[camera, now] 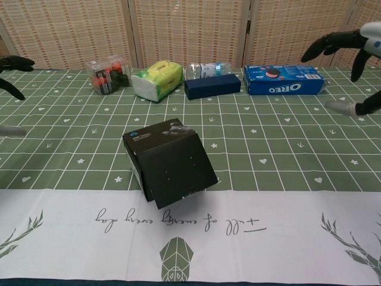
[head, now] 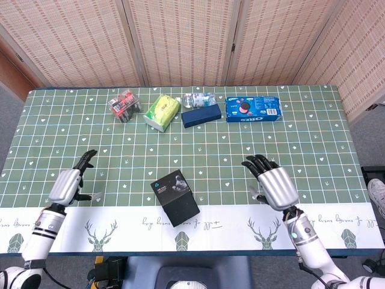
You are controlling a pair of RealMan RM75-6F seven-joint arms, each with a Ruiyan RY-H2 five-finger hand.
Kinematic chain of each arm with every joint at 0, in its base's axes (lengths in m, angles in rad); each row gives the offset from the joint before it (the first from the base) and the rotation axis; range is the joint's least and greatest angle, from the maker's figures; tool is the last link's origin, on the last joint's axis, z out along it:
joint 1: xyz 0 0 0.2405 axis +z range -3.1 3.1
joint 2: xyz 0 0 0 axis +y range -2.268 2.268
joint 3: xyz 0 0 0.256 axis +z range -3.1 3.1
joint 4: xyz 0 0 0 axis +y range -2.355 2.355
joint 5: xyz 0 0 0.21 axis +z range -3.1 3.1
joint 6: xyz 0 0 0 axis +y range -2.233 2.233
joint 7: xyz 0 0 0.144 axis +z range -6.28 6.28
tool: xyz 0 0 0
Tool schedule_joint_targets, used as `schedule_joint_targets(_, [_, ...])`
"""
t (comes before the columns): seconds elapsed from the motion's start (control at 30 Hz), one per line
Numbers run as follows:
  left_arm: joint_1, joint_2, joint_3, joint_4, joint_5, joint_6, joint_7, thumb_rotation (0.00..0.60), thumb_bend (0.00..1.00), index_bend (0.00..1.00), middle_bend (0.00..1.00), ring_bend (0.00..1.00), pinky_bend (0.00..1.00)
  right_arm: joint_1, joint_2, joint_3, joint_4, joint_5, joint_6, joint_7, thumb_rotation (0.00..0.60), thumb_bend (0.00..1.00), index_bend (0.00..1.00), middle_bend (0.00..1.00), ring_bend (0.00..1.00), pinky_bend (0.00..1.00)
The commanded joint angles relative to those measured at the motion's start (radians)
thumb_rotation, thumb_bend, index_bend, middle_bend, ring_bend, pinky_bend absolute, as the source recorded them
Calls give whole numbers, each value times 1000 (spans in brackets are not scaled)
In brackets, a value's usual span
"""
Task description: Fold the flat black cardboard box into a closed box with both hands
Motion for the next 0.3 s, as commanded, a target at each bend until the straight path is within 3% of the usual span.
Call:
schedule_joint_targets(0.03, [75, 34, 17, -23, -23, 108, 113, 600, 111, 78, 79, 246, 578, -71, 47, -44, 25, -11, 36, 80, 600, 323, 201, 187, 203, 402])
schedule_joint_targets(0.3, [194, 63, 64, -52, 7, 274, 249, 600, 111, 89, 82, 239, 561, -207, 108, -93, 104, -57, 111, 246, 600, 324, 201, 188, 202, 402])
